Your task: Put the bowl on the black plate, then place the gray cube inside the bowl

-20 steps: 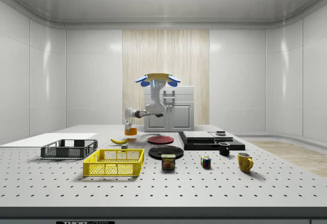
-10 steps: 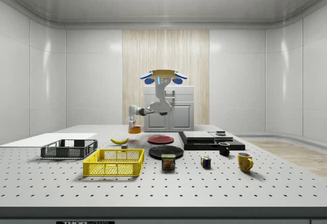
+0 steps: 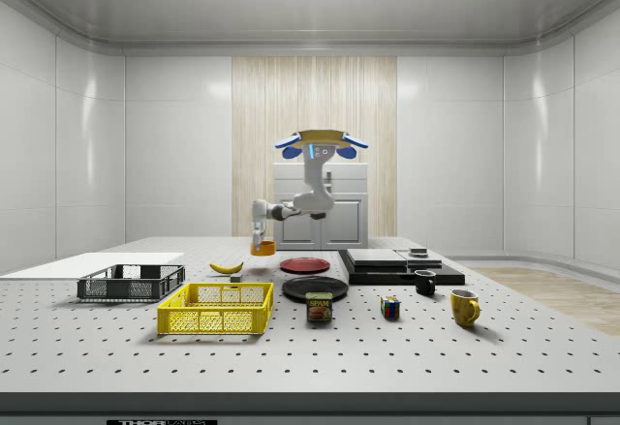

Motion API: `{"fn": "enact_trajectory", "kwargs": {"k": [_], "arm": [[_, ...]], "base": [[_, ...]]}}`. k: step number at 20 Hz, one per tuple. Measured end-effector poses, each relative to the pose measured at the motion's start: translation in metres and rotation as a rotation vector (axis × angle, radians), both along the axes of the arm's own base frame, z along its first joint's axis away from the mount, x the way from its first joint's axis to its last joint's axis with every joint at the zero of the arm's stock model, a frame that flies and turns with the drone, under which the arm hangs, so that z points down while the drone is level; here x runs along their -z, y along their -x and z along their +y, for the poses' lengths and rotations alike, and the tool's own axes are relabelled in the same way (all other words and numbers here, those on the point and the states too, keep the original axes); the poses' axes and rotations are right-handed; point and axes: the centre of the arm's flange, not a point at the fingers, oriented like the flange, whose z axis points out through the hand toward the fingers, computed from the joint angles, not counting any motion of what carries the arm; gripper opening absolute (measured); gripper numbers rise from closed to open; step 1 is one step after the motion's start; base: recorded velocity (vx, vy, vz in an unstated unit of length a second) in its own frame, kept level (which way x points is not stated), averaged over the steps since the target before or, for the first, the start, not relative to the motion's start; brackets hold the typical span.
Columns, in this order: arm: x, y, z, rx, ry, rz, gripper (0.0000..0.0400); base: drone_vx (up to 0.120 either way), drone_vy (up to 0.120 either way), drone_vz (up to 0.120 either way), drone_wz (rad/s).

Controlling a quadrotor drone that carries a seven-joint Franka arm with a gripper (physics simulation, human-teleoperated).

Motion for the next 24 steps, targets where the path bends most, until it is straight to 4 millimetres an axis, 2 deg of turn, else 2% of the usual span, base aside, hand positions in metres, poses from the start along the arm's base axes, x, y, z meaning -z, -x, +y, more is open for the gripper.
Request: {"fn": "enact_trajectory", "kwargs": {"k": [24], "arm": [[0.0001,0.0,0.0,0.0,0.0,0.0,0.01]], "base": [[-0.12,0.12,0.0,0.0]]}}
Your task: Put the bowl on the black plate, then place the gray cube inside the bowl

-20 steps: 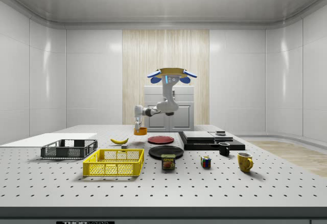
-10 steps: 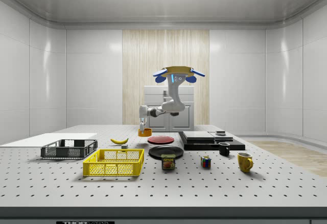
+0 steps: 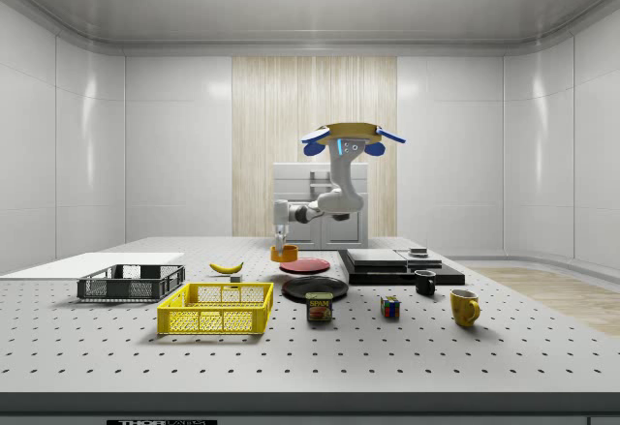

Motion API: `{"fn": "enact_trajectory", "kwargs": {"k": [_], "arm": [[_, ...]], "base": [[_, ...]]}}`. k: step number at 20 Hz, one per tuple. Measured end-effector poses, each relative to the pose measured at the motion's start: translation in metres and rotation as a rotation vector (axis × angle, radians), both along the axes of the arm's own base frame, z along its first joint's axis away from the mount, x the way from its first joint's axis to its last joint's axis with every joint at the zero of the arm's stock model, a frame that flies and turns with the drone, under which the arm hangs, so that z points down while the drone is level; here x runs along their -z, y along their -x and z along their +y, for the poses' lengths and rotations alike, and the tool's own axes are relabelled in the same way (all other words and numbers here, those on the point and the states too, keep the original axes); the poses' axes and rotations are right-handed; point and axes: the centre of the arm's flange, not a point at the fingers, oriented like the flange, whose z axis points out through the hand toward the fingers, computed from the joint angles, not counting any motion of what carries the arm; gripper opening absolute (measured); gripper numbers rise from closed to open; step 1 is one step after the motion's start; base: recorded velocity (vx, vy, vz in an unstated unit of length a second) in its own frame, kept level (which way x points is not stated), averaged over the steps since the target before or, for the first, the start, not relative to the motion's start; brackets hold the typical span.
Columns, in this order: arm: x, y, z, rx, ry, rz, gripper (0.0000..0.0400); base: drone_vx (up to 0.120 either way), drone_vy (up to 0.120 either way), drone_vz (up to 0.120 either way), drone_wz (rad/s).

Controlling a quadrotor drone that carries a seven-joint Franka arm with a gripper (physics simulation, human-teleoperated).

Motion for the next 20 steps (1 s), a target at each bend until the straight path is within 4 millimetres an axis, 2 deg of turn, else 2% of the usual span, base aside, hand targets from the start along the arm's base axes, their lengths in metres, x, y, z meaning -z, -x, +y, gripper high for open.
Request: {"fn": "enact_trajectory", "kwargs": {"k": [18,20], "arm": [[0.0,0.0,0.0,0.0,0.0,0.0,0.01],[0.0,0.0,0.0,0.0,0.0,0.0,0.01]], "base": [[-0.12,0.12,0.0,0.0],[-0.02,0.12,0.0,0.0]]}}
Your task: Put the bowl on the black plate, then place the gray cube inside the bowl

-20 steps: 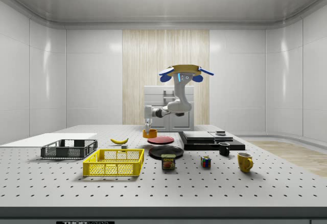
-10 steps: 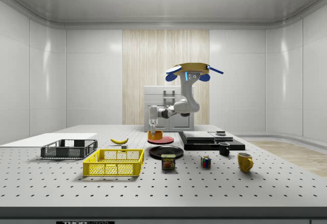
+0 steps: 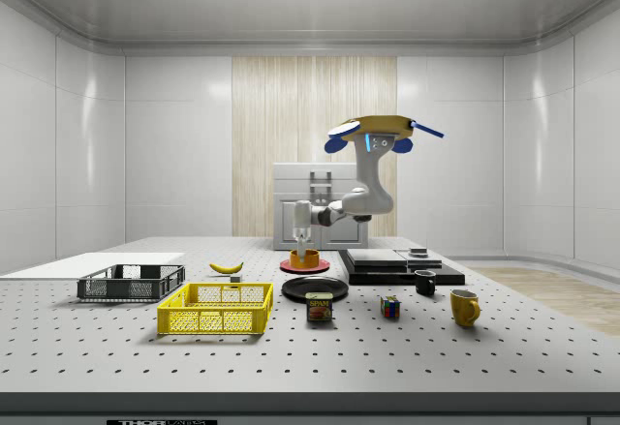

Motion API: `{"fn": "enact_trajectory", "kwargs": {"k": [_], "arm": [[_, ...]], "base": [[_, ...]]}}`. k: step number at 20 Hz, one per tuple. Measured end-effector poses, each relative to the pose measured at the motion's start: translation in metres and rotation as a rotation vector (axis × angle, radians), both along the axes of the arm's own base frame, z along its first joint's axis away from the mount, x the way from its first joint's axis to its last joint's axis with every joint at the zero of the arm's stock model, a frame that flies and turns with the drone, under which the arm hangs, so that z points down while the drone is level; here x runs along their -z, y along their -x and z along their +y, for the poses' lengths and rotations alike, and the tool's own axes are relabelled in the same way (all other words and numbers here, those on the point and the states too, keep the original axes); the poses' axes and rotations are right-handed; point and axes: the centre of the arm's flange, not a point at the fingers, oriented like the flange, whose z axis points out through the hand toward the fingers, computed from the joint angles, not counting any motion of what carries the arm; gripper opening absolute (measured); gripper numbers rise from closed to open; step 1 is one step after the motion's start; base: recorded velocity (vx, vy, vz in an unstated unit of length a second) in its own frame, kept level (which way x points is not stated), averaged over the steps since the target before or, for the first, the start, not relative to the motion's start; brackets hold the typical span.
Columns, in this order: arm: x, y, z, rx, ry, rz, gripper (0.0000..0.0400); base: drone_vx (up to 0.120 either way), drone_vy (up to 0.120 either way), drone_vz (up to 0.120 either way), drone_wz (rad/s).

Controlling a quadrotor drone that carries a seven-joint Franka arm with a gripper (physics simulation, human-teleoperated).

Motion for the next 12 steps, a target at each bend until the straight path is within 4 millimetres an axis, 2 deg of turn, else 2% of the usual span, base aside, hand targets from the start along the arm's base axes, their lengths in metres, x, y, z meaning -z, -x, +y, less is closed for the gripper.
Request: {"fn": "enact_trajectory", "kwargs": {"k": [5,12], "arm": [[0.0,0.0,0.0,0.0,0.0,0.0,0.01],[0.0,0.0,0.0,0.0,0.0,0.0,0.01]], "base": [[0.0,0.12,-0.112,0.0],[0.0,0.12,0.0,0.0]]}}
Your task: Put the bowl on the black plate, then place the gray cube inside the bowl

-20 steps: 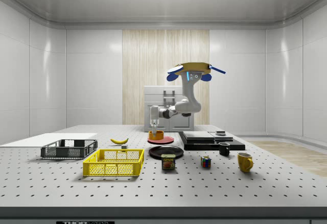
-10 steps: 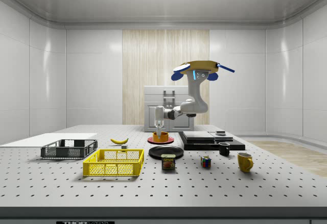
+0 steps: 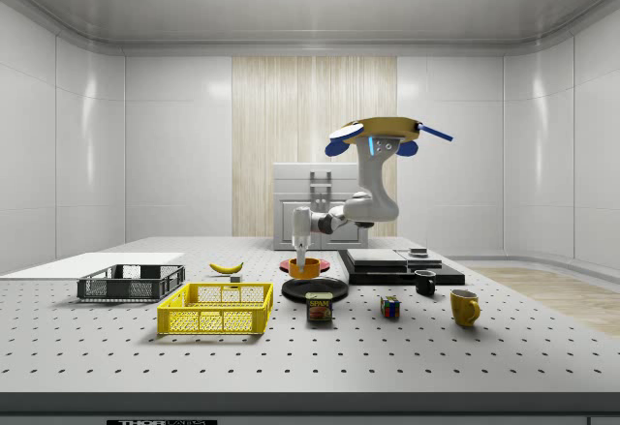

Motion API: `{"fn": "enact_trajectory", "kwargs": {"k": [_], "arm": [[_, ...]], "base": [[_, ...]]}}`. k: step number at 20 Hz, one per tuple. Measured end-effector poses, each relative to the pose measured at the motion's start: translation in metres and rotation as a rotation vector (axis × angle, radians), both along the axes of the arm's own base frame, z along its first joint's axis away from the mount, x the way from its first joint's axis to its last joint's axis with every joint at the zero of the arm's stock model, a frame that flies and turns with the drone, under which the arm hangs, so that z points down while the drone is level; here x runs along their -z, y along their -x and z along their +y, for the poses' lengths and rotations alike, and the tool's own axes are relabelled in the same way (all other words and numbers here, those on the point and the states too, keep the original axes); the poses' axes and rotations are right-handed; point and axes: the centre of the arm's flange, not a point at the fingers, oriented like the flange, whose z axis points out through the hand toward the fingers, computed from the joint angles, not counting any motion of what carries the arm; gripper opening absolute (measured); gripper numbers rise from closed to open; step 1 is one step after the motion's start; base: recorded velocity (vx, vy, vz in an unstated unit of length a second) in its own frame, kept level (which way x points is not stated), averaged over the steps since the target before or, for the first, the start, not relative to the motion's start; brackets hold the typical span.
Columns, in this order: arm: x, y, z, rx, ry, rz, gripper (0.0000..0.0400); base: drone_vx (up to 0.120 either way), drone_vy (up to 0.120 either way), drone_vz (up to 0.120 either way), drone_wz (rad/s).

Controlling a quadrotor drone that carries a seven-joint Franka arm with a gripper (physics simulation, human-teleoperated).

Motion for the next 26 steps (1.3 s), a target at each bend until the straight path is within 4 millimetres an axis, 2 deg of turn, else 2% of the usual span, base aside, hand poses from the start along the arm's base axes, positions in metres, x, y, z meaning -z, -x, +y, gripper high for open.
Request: {"fn": "enact_trajectory", "kwargs": {"k": [5,13,19,26], "arm": [[0.0,0.005,0.0,0.0,0.0,0.0,0.01],[-0.001,0.036,0.0,0.0,0.0,0.0,0.01],[-0.012,0.05,0.0,0.0,0.0,0.0,0.01],[-0.037,0.054,0.0,0.0,0.0,0.0,0.01]], "base": [[0.0,0.032,0.0,0.0],[0.0,0.0,0.0,0.0],[0.0,0.0,0.0,0.0],[0.0,0.0,0.0,0.0]]}}
